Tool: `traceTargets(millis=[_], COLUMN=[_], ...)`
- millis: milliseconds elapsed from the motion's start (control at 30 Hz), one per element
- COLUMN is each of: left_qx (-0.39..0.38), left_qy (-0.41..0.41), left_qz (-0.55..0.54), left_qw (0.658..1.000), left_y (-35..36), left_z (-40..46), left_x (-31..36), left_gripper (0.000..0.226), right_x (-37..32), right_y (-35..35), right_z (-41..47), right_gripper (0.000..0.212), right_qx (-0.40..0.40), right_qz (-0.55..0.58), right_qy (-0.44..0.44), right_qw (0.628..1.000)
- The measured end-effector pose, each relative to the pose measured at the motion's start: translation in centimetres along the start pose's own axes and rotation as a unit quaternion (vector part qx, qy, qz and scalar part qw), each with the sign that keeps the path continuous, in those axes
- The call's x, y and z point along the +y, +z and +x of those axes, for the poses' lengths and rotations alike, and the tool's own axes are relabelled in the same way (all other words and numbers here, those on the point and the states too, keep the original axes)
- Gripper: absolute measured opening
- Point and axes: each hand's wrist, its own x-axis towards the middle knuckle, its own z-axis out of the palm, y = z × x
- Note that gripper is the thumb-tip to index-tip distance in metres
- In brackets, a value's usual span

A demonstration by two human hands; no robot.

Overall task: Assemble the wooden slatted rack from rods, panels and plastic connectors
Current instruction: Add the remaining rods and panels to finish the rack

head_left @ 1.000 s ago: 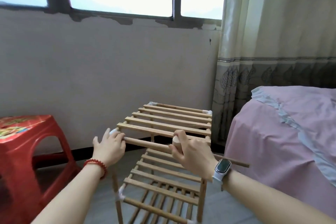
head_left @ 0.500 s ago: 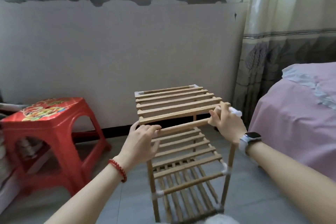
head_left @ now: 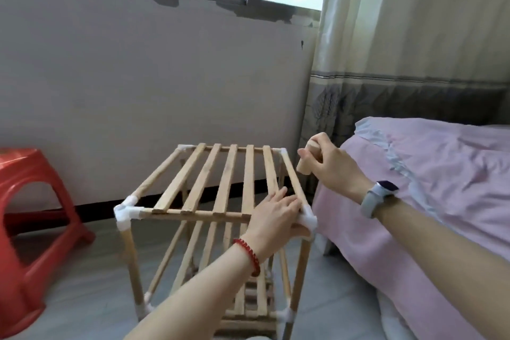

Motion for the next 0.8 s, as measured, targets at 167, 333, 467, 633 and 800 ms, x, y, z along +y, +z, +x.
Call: traceTargets(millis=[167,333,467,633,800], left_qx=[-0.004,0.001,-0.001,-0.013,-0.018], left_qy=[-0.110,-0.120,-0.106,-0.095,-0.083], left_qz=[0.104,0.071,0.047,0.068,0.049], left_qw=[0.988,0.990,0.993,0.993,0.995], left_y=[0.6,1.2,1.2,1.1,0.9], left_z=[2.8,0.2,0.3,0.2,0.0], left_x=[1.0,-1.7,-1.8,-2.0,-2.0], left_gripper=[0.075,0.079,0.075,0.069,0.060], right_x=[-0.1,1.1,0.8,-0.2,-0.8], right_y=[-4.0,1.4,-1.7,0.0,-2.1], right_z=[0.3,-6.1,-2.4,-5.2,-2.6], right_gripper=[0.021,0.028,0.019,0.034,0.021], right_qx=[0.068,-0.003,0.021,0.002,0.058], right_qz=[-0.071,-0.154,-0.062,-0.134,-0.073], right_qy=[-0.004,0.032,0.063,0.072,0.033], right_qw=[0.995,0.988,0.996,0.988,0.995])
